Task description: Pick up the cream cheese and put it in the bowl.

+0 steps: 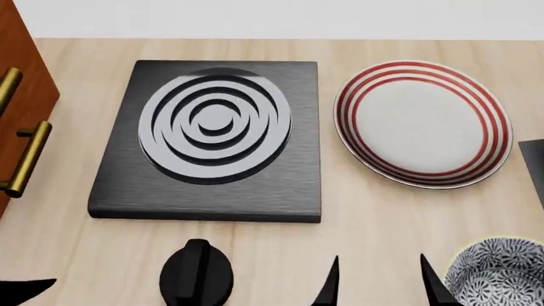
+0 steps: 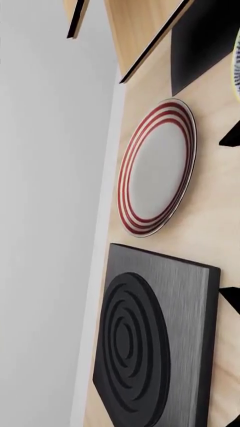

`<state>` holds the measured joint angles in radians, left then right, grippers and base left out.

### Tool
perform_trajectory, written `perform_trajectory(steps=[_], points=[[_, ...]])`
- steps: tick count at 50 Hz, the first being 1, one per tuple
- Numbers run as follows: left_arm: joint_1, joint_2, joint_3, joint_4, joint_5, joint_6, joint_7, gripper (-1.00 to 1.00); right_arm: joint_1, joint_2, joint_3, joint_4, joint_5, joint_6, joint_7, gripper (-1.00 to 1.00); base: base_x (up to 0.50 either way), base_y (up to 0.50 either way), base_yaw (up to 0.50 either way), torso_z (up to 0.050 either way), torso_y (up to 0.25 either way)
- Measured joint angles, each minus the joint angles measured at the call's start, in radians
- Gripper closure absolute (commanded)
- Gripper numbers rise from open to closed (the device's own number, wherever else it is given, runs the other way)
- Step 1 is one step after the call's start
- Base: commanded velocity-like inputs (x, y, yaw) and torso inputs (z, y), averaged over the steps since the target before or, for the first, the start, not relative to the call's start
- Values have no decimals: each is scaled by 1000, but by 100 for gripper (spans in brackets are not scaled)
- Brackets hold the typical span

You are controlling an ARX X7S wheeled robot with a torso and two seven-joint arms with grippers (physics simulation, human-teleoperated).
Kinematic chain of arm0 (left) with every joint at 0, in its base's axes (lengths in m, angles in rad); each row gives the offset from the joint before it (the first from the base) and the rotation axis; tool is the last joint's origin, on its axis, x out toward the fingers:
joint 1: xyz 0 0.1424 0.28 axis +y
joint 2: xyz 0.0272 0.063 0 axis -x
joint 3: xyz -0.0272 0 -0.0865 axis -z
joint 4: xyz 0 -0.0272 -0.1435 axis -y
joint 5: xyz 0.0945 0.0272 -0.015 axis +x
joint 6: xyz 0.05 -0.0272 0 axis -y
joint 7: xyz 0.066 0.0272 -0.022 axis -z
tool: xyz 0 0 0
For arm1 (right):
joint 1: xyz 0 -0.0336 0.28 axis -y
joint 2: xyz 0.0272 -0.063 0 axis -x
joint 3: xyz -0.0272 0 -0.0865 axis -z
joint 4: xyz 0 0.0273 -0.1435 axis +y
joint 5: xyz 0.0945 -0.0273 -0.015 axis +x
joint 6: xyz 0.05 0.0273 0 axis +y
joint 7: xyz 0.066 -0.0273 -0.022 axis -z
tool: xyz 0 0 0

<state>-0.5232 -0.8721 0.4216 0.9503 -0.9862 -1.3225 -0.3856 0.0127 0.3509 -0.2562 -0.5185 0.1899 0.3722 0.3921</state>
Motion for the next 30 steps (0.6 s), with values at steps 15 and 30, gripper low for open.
perform_trajectory(steps=[15, 30], points=[[-12, -37, 151, 9, 113, 43, 45, -100, 0, 4, -6, -4, -2, 2, 6, -100, 0, 0, 0, 0, 0], [-2, -62, 244, -36, 199, 107, 81, -100, 0, 4, -9, 2, 9, -4, 3, -100, 0, 0, 0, 0, 0]])
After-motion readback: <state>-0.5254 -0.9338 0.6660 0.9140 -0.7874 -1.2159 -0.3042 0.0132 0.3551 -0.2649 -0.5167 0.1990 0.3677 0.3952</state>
